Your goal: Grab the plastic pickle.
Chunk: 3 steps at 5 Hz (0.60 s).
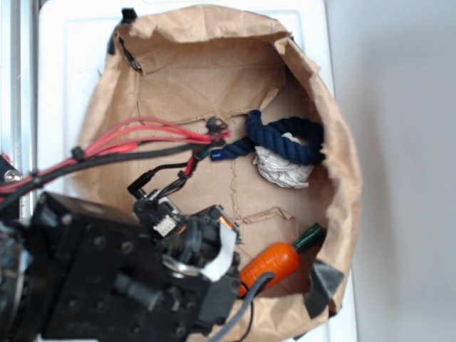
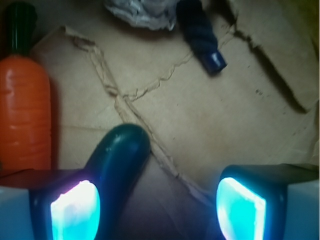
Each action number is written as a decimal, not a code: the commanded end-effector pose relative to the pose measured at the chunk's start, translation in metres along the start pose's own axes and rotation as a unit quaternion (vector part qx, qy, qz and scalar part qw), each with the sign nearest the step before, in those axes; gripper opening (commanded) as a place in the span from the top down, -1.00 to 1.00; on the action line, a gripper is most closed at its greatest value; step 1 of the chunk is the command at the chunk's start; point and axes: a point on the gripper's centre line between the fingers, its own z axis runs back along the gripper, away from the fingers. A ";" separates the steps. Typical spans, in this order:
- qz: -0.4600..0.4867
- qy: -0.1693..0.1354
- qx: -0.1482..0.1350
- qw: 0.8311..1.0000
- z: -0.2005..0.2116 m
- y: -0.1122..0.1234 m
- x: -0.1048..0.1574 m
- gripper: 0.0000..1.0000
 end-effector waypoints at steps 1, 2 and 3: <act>0.020 -0.019 -0.058 0.998 0.000 -0.009 0.004 -1.00; 0.027 -0.020 -0.088 0.996 0.015 -0.006 0.012 -1.00; 0.035 -0.001 -0.067 0.997 0.008 -0.014 0.021 -1.00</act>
